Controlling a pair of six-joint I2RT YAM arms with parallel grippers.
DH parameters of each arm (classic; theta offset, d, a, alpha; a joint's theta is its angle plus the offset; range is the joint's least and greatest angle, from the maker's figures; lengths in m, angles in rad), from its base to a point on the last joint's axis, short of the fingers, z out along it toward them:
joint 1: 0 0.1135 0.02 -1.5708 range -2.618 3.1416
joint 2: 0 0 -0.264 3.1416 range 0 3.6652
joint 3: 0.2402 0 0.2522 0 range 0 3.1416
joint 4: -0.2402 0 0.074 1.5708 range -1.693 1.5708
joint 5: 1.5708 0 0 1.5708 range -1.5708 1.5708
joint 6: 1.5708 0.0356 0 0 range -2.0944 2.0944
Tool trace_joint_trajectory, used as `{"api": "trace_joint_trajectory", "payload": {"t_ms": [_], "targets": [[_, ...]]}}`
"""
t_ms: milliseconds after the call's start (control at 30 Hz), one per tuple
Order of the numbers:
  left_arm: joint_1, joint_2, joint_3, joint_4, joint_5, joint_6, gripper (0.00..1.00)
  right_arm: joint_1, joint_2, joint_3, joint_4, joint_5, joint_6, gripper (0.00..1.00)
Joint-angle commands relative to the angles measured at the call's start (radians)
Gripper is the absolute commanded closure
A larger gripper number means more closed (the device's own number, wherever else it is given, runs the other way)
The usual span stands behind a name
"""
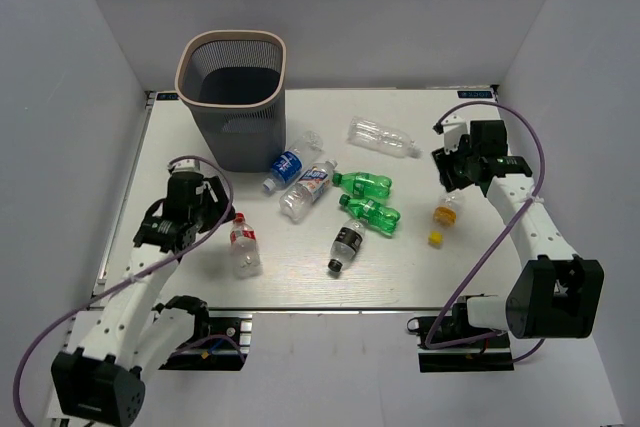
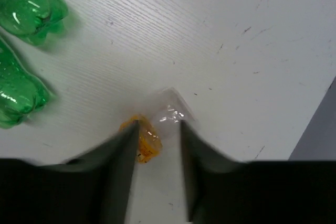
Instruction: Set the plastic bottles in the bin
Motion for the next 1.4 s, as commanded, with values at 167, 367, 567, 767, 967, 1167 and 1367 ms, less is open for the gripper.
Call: {"api": "trace_joint_trajectory", "payload": {"t_ms": [167, 367, 567, 767, 967, 1167, 1367], "targets": [[-0.013, 0.156, 0.063, -0.062, 0.079, -0.048, 0.29, -0.003, -0.012, 0.006, -0.04, -0.012, 0.039, 0.38], [-0.044, 0.253, 0.014, -0.091, 0.161, -0.048, 0.03, -0.007, 0.029, 0.025, -0.06, -0.026, 0.056, 0.12], [-0.09, 0.341, -0.051, -0.021, 0.208, -0.057, 0.03, -0.007, 0.063, 0.037, -0.058, -0.029, 0.07, 0.11], [-0.134, 0.418, -0.084, 0.039, 0.19, -0.057, 0.2, -0.01, 0.091, 0.065, -0.069, -0.046, 0.093, 0.11], [-0.179, 0.389, -0.015, 0.038, 0.169, -0.041, 0.74, -0.019, 0.135, 0.092, -0.096, -0.073, 0.136, 0.11], [-0.229, 0.351, 0.23, 0.016, 0.433, 0.177, 0.79, -0.041, 0.226, 0.115, -0.156, -0.073, 0.252, 0.1], [-0.26, 0.381, 0.502, 0.027, 0.783, 0.317, 0.8, -0.085, 0.264, 0.16, -0.202, -0.041, 0.329, 0.1]]}}
